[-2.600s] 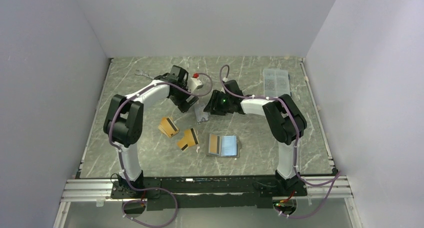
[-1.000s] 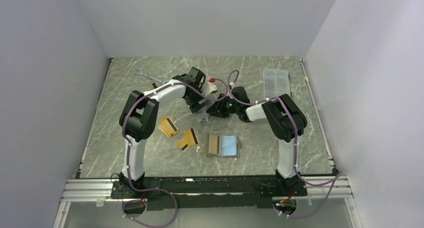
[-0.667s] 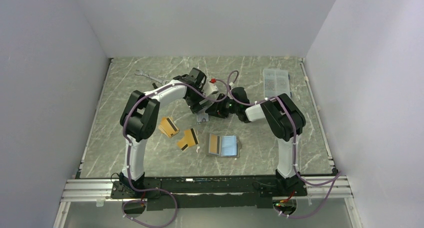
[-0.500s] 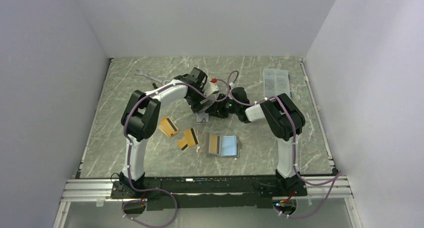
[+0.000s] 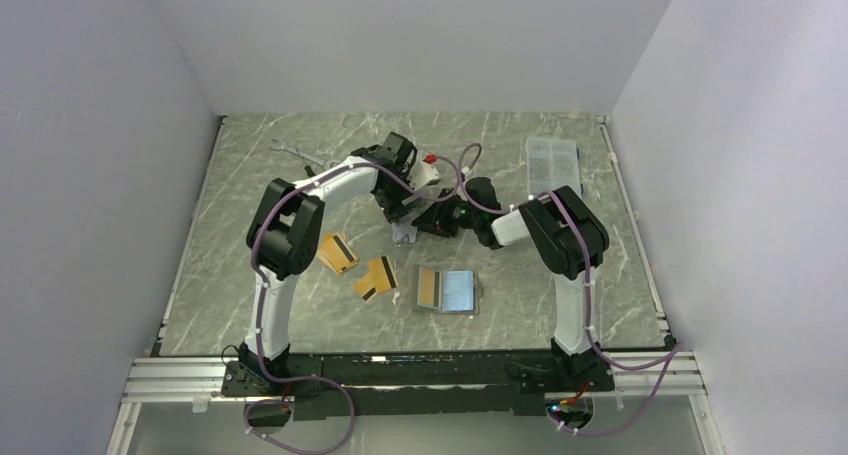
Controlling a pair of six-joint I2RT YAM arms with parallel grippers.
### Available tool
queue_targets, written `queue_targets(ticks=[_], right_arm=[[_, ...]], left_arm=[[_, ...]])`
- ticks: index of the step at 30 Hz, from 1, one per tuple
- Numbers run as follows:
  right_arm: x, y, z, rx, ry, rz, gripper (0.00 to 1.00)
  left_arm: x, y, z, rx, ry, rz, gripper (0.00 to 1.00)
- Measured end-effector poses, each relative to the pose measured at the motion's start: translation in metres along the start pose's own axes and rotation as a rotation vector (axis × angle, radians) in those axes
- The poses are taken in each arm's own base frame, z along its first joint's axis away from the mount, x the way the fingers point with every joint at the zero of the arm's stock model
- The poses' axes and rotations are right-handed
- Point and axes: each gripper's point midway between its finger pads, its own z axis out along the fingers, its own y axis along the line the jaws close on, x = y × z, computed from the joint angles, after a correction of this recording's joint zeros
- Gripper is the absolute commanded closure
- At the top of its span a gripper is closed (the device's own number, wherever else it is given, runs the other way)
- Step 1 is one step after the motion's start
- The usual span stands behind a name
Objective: Put the credit cards into the card holder
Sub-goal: Pick up the credit card from the center of the board.
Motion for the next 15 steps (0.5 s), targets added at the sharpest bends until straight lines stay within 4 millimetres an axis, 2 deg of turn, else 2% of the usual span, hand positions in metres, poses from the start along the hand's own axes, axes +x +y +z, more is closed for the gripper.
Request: queue_targets(ticks=[15], right_arm=[[0.0001,-0.0006,-0.0023,-0.028,-0.01,0.046,0.67]], left_arm=[[-0.0097,-0.006,0.0052,0.054,-0.001,0.028,0.17]])
